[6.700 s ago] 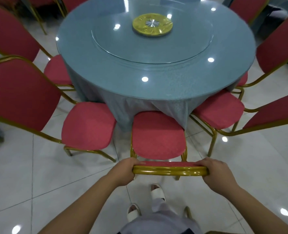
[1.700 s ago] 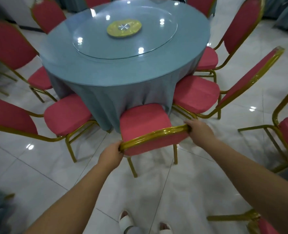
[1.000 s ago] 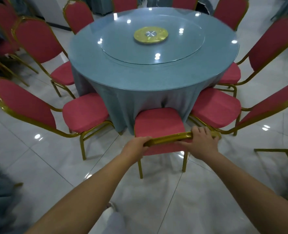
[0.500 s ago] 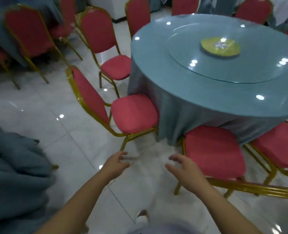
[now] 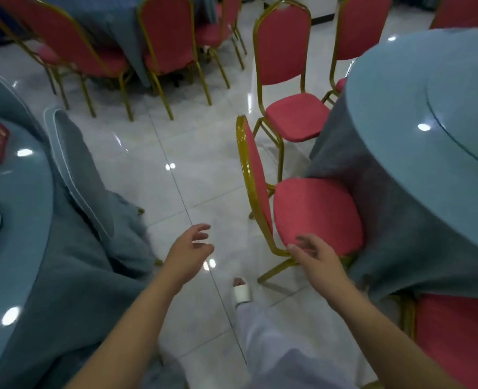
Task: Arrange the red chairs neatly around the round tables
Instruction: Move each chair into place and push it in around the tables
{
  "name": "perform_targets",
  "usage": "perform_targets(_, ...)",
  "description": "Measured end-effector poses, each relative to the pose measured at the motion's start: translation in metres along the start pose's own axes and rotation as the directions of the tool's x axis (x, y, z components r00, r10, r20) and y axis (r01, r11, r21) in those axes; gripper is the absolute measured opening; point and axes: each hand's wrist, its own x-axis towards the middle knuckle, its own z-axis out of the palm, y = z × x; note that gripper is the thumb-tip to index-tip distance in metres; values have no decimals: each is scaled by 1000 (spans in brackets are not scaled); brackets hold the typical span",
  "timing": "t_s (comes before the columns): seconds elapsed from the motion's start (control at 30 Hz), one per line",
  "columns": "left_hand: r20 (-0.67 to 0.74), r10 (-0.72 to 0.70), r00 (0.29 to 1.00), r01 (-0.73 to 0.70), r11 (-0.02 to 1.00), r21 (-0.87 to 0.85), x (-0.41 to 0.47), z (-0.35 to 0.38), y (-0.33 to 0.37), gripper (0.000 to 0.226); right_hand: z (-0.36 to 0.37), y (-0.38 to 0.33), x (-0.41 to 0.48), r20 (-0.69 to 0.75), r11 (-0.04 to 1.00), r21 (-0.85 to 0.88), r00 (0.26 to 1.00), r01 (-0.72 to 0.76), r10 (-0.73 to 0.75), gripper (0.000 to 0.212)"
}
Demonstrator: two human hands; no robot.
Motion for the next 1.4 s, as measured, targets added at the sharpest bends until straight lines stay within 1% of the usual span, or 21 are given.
perform_targets(0.13, 12, 83, 996, -84, 991, 105, 103, -37, 50, 44, 45, -43, 95, 71, 996, 83, 997, -45, 40, 41)
perform_targets(0.17, 25, 88, 996, -91, 987, 131, 125, -45, 63, 44, 54, -57, 118, 94, 992, 104, 994, -67, 57, 47)
perform_targets(0.23, 99, 117, 988, -137, 966, 220, 166, -56, 83, 47, 73, -83, 158, 134, 987, 134, 988, -89, 71, 68)
perform_targets(0.3, 175, 165, 971, -214, 924, 316, 202, -65, 99, 52, 95, -107, 192, 152, 996, 43, 986, -75, 68, 90)
perform_targets(0.37, 219, 189, 957, -260, 893, 367, 237, -70, 113, 59, 115, -124, 223, 103, 988, -118, 989, -95, 107, 102)
perform_targets(0.43, 257, 204, 945, -293, 876, 384, 270, -72, 125, 67, 126, -131, 247, 19, 962, -250, 993, -106, 115, 96)
perform_targets(0.53, 368, 232, 900, -391, 801, 453, 325, -67, 147, 84, 129, -132, 266, -108, 907, -414, 993, -77, 35, 76)
perform_targets(0.6, 462, 248, 852, -481, 720, 500, 364, -59, 165, 95, 129, -128, 268, -145, 875, -476, 989, -86, 18, 78)
perform_targets(0.7, 600, 264, 755, -619, 588, 520, 418, -41, 194, 101, 124, -129, 260, -189, 858, -495, 981, -135, 46, 80)
perform_targets(0.8, 732, 203, 650, -734, 416, 537, 447, -20, 210, 98, 121, -134, 233, -288, 879, -415, 951, -233, 115, 77)
perform_targets(0.87, 831, 169, 531, -837, 257, 483, 450, -10, 208, 91, 127, -133, 204, -387, 882, -326, 900, -339, 203, 70)
perform_targets(0.9, 881, 157, 446, -890, 185, 417, 449, -5, 203, 82, 130, -131, 189, -425, 871, -288, 868, -398, 256, 64)
perform_targets(0.93, 925, 146, 350, -933, 147, 330, 444, -2, 196, 69, 134, -128, 173, -449, 844, -268, 835, -465, 318, 56)
perform_targets(0.97, 961, 123, 248, -962, 150, 230, 437, 0, 185, 57, 137, -126, 158, -468, 805, -263, 800, -532, 376, 49)
perform_targets(1.0, 985, 79, 153, -974, 180, 137, 427, 1, 174, 52, 141, -125, 143, -491, 762, -268, 764, -589, 418, 44)
perform_targets(1.07, 1000, -26, 5, -967, 254, 11, 401, -3, 152, 62, 154, -123, 115, -562, 691, -264, 690, -673, 457, 41)
perform_targets(1.13, 993, -67, -98, -952, 296, -74, 381, -12, 130, 75, 174, -125, 88, -615, 638, -241, 624, -731, 482, 43)
perform_targets(1.2, 981, -92, -172, -935, 329, -133, 367, -26, 107, 82, 200, -126, 64, -632, 631, -234, 609, -740, 480, 50)
perform_targets(1.27, 964, -106, -243, -915, 354, -192, 361, -34, 95, 83, 224, -124, 49, -676, 685, -177, 594, -706, 437, 61)
perform_targets(1.33, 960, -100, -261, -908, 364, -209, 355, -31, 95, 82, 241, -118, 44, -755, 695, -120, 519, -709, 400, 61)
perform_targets(1.4, 962, -100, -252, -911, 359, -201, 348, -21, 100, 83, 249, -107, 43, -841, 654, -69, 397, -753, 368, 53)
